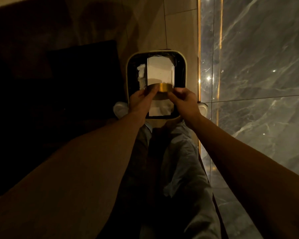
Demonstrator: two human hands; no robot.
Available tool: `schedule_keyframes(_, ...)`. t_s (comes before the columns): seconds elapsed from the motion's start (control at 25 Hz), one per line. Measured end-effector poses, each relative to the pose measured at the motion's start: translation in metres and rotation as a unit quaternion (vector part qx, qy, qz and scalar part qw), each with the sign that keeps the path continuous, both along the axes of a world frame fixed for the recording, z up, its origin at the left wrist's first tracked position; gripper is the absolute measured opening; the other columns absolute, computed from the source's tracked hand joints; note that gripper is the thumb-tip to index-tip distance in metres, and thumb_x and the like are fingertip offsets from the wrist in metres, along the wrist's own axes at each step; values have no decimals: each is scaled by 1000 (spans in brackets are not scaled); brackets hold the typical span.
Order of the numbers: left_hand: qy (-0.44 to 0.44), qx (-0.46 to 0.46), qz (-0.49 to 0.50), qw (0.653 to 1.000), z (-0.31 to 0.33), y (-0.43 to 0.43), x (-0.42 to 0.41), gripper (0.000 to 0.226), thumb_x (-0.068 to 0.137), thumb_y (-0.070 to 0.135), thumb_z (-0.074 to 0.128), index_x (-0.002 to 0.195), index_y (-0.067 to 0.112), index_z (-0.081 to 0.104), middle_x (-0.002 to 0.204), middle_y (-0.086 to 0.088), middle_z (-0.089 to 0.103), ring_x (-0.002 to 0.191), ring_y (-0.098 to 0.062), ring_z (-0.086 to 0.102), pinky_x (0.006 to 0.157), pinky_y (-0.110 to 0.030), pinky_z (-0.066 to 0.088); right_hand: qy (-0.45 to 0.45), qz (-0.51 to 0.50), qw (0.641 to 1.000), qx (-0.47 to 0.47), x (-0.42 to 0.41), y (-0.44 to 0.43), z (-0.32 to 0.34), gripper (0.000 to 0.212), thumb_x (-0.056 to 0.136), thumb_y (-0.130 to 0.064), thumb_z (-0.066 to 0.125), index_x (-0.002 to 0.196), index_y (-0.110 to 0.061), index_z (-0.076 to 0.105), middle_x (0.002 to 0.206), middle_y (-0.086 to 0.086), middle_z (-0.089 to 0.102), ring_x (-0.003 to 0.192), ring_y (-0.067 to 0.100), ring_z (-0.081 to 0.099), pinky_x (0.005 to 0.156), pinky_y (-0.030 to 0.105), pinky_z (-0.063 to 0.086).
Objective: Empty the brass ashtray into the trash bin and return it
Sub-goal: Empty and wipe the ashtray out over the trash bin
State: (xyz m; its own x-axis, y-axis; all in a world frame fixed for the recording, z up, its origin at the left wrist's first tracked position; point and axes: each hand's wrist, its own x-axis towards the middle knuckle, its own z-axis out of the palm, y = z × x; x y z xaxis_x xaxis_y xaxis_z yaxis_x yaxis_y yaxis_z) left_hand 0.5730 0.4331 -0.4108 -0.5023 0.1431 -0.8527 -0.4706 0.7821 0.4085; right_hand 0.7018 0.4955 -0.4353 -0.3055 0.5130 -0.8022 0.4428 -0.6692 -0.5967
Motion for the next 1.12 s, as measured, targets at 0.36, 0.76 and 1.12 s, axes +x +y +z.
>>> schedule_keyframes(0.36, 41, -31, -14, 999, -9, 2, 4, 43, 91, 41, 62, 121, 10, 62, 121, -11, 67, 113, -25, 63, 100, -42, 51, -8, 37, 999, 3, -5, -2, 0, 29, 93, -11, 55, 121, -7, 62, 115, 12, 68, 111, 21, 62, 100, 36, 49)
schedule_keyframes(0.76, 57, -35, -93, 993, -8, -6, 11, 36, 100, 25, 45, 133, 18, 56, 131, -13, 61, 122, -29, 57, 105, -45, 46, -12, 75, 997, 17, -5, 3, 11, 31, 93, -6, 51, 122, -8, 60, 117, 12, 66, 107, 17, 61, 96, 29, 50)
schedule_keyframes(1.12, 87, -16, -153, 984, -11, -15, 15, 74, 69, 27, 71, 135, 39, 42, 130, -14, 58, 115, -29, 62, 94, -48, 55, -4, 84, 996, 42, -8, 8, 16, 43, 90, 1, 50, 131, -11, 52, 119, 7, 59, 113, 18, 54, 86, 12, 45)
